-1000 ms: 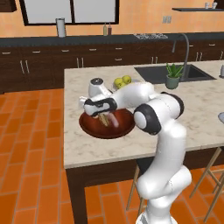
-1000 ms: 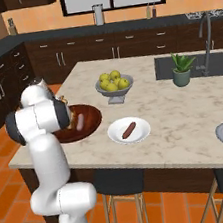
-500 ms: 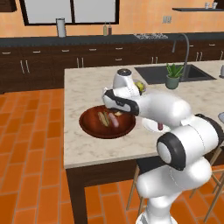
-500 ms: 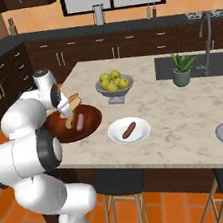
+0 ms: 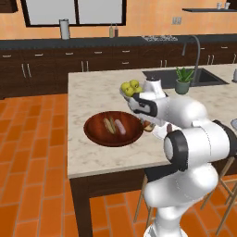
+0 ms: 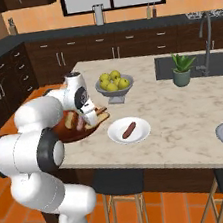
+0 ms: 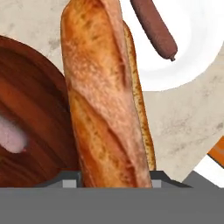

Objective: Place one bun and one sausage from the bowl on each plate.

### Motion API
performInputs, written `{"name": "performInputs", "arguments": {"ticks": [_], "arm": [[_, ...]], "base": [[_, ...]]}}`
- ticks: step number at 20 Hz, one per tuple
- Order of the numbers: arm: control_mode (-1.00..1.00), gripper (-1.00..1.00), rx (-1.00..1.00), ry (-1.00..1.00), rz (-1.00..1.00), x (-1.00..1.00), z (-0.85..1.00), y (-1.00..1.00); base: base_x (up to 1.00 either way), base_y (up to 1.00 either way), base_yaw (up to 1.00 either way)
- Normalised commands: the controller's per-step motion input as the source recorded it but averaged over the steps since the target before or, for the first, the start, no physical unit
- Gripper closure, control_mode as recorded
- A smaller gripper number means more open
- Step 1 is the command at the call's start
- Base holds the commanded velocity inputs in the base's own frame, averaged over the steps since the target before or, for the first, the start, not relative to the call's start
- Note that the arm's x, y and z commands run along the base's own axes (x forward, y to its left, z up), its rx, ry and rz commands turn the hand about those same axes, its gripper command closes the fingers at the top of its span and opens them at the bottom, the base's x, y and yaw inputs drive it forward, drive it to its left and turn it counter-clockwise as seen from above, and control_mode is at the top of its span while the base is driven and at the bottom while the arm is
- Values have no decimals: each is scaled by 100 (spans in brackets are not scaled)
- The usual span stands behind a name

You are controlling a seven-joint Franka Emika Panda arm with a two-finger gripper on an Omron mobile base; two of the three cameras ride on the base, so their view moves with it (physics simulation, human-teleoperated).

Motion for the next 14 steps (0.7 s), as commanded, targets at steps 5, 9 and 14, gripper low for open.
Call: {"name": "performInputs", "arguments": {"ticks": [5,9,14], "arm": [[-100,100,-5,28,-1,14,-32,-100],[-100,100,-10,6,9,27,-89,-100],[-100,-100,-5,-3,3,24,-24,-15]], "base": [[0,0,0],[0,0,0],[0,0,0]]}}
